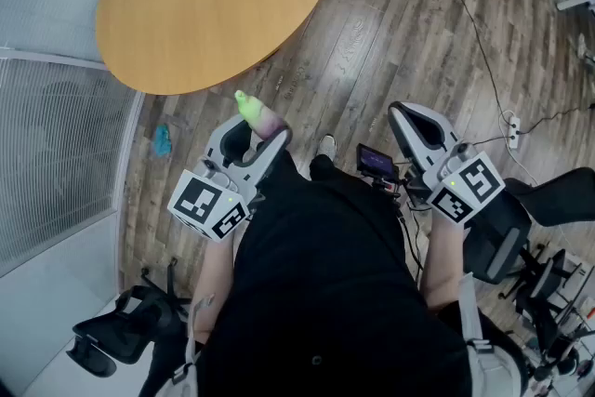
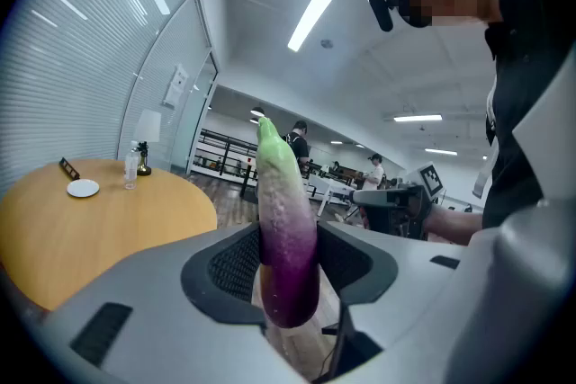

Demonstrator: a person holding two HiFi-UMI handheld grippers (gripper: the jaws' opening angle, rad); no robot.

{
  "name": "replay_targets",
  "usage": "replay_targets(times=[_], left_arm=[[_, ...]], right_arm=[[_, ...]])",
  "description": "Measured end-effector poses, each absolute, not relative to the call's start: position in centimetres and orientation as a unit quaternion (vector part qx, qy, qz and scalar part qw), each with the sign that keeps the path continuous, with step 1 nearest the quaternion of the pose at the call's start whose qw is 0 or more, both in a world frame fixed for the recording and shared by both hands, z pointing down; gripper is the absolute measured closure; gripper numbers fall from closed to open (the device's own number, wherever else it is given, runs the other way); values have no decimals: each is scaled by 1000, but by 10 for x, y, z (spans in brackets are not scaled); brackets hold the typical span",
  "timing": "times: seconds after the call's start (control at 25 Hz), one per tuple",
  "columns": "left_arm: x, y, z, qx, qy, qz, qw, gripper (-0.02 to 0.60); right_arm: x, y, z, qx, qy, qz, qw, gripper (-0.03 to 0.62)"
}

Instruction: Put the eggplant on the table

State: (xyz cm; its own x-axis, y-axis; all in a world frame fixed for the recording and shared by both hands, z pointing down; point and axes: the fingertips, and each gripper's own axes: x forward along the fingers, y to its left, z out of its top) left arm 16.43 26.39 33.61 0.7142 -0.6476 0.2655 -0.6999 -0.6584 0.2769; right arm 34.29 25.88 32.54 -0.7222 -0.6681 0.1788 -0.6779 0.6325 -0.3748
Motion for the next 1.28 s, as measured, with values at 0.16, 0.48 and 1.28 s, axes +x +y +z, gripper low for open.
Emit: replay_targets(times=[0.16, 0.48, 1.28], left_arm=[[166, 268, 336, 908, -370, 69, 184, 382], [149, 273, 342, 897, -391, 72, 193, 380], [14, 218, 340, 872, -440, 29, 214, 380]], right_arm=[[343, 257, 327, 376, -902, 213, 15, 579], [335, 249, 339, 385, -892, 237, 10, 577], [206, 175, 342, 369, -896, 243, 47, 577]])
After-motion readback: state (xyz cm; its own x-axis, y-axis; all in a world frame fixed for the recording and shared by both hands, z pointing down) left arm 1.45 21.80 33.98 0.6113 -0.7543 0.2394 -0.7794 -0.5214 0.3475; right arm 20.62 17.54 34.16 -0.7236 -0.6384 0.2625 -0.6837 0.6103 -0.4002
